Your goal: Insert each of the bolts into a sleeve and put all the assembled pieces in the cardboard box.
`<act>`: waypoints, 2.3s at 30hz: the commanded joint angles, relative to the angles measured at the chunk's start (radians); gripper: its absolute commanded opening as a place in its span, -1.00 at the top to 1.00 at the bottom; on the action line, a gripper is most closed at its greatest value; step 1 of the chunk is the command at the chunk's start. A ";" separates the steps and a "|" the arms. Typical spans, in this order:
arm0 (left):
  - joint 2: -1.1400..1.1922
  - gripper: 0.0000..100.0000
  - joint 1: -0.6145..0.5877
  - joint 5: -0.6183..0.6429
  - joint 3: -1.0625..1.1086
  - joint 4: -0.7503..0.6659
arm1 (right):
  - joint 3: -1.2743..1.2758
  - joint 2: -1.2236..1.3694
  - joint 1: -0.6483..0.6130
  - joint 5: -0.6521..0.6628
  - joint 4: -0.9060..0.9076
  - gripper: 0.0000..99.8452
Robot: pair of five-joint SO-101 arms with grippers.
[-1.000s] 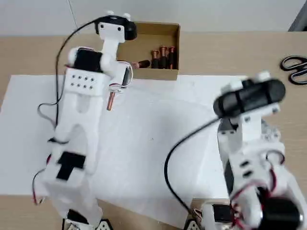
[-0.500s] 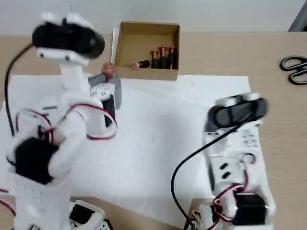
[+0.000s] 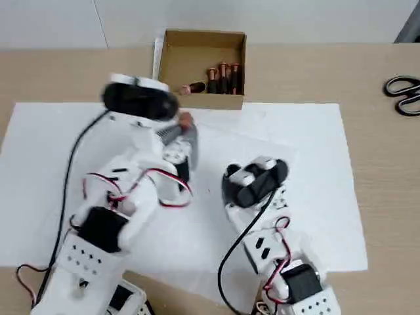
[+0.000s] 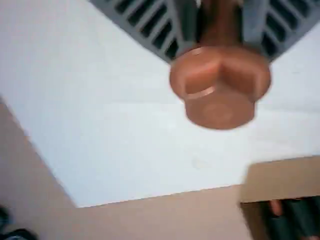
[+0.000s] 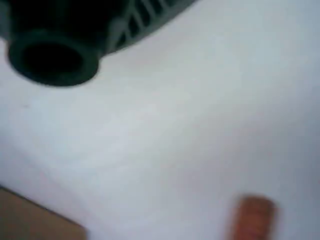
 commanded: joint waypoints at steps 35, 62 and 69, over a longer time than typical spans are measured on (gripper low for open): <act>-0.029 0.99 0.072 0.164 0.257 -0.310 | 0.037 -0.068 -0.090 -0.017 -0.025 0.99; -0.032 0.99 0.186 0.086 0.277 -0.089 | 0.035 -0.068 -0.090 -0.017 -0.025 0.99; -0.032 0.99 0.189 0.046 0.242 -0.031 | 0.035 -0.068 -0.090 -0.017 -0.025 0.99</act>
